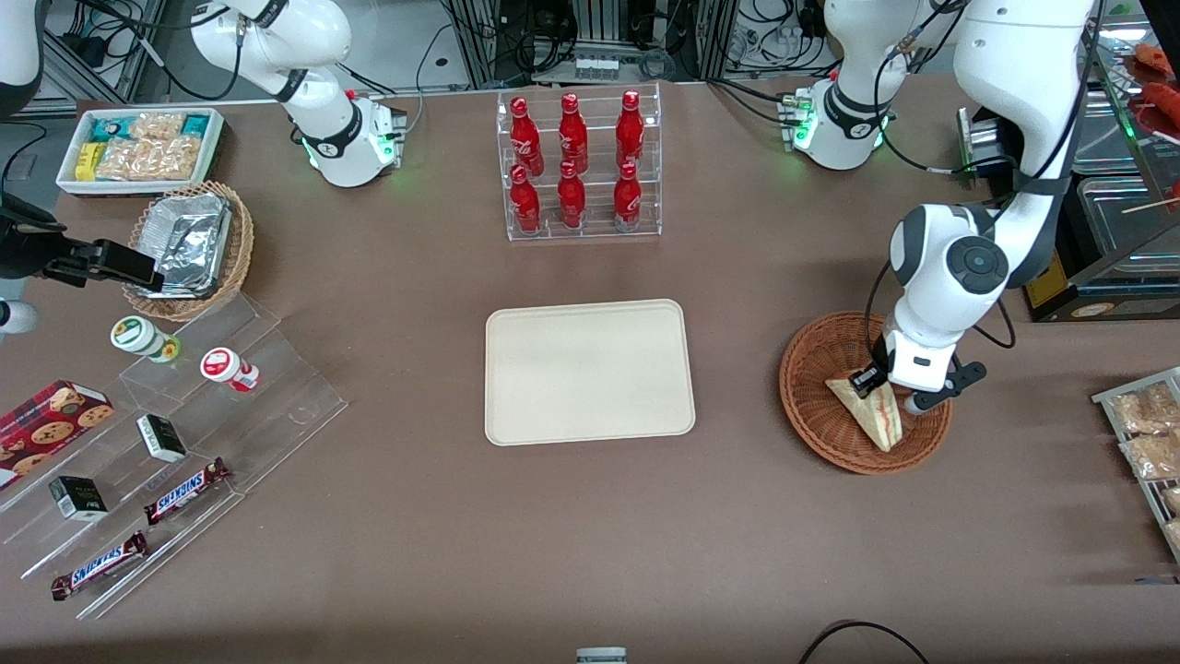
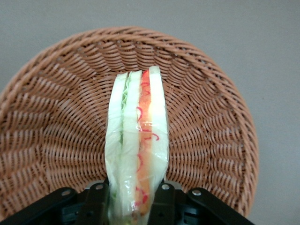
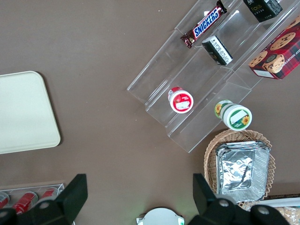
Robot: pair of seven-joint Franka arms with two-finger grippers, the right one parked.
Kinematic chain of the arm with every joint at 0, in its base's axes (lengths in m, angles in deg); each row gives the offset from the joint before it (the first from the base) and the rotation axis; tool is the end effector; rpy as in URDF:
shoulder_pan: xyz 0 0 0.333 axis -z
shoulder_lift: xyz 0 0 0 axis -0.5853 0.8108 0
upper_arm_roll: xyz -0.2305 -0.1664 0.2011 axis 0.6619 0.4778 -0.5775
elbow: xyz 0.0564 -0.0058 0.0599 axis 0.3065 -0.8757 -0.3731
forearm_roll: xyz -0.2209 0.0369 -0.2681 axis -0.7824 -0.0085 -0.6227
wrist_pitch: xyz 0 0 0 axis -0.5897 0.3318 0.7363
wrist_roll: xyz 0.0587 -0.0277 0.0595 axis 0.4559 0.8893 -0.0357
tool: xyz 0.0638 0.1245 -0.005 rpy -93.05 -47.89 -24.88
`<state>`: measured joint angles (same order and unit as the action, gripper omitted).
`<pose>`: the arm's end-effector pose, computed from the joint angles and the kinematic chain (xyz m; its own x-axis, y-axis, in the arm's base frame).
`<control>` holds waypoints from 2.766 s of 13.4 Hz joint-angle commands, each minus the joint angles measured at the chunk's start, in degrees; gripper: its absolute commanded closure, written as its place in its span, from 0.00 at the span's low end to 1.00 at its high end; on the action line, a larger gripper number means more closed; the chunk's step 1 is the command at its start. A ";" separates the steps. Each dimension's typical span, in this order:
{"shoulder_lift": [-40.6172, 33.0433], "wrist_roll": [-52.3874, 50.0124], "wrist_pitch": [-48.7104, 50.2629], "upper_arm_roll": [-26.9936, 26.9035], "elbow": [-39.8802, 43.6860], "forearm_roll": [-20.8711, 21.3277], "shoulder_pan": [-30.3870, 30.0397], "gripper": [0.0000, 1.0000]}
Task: Place sandwich from basket to tray
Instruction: 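Close the left gripper on the sandwich and lift it, then carry the sandwich with the left gripper over the cream tray, then lower the sandwich onto the tray and open the left gripper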
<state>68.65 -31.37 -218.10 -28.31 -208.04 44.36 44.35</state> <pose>0.5398 -0.0705 0.3092 0.8828 0.4558 0.1139 0.4539 -0.8900 0.0440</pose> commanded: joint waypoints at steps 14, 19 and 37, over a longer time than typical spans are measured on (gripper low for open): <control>11.79 -7.62 35.86 -0.03 39.20 2.75 30.12 1.00; 22.00 -13.43 35.16 -0.03 47.74 2.84 35.15 1.00; 33.01 -12.64 21.80 1.20 49.51 2.75 39.81 0.95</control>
<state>100.80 -43.81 -196.35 -26.78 -159.92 46.78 83.65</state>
